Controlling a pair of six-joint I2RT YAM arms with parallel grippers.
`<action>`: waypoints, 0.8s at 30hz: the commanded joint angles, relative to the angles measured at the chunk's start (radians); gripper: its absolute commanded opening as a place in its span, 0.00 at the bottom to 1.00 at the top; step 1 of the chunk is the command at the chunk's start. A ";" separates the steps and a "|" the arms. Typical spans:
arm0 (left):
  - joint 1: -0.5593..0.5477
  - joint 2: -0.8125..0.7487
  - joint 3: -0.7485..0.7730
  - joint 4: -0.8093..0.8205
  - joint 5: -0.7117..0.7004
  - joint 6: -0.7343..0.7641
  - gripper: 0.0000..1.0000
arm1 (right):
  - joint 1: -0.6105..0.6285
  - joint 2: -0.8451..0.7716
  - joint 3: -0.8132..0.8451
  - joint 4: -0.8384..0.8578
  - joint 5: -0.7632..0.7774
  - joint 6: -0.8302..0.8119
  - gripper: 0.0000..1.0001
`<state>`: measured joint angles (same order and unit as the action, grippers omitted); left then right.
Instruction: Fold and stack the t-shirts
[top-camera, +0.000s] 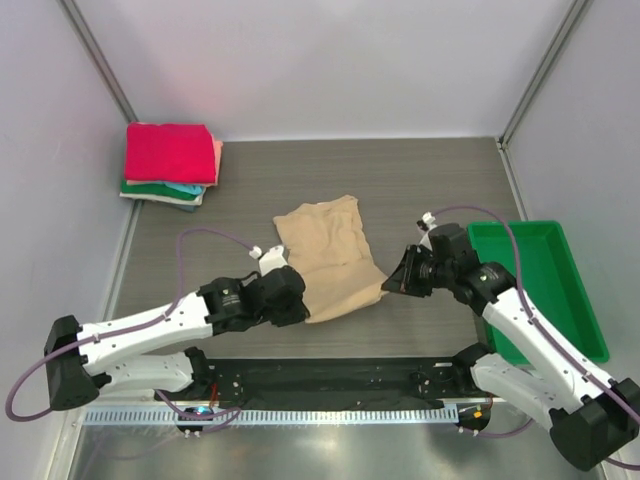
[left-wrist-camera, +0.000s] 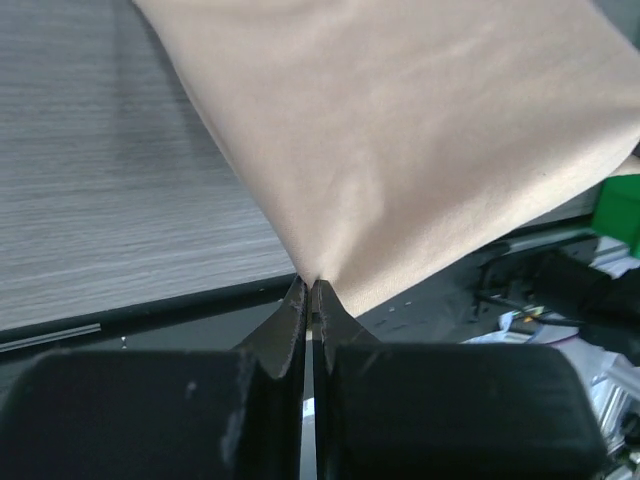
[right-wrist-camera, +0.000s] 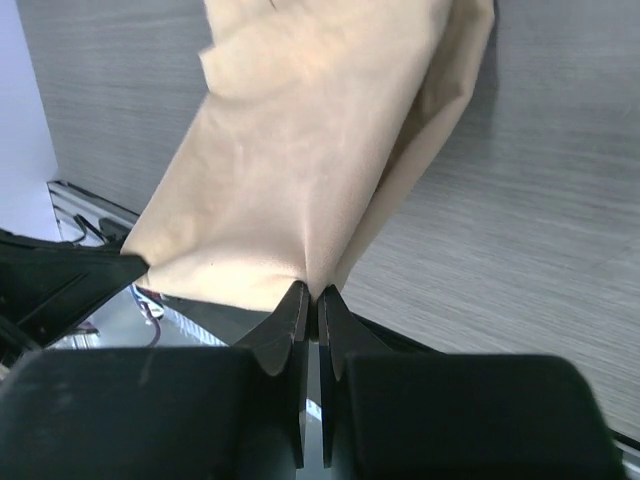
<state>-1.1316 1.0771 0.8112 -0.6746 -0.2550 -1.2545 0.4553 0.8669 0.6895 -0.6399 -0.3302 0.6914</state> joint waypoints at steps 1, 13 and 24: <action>0.000 -0.009 0.120 -0.121 -0.119 -0.016 0.00 | 0.002 0.064 0.163 -0.046 0.069 -0.029 0.01; 0.348 0.111 0.293 -0.070 -0.012 0.242 0.00 | -0.041 0.495 0.605 -0.043 0.187 -0.187 0.01; 0.653 0.400 0.477 0.000 0.220 0.408 0.00 | -0.109 0.842 0.912 -0.030 0.152 -0.231 0.01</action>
<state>-0.5285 1.4269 1.2316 -0.6899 -0.1043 -0.9257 0.3752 1.6909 1.5162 -0.6964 -0.2016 0.4965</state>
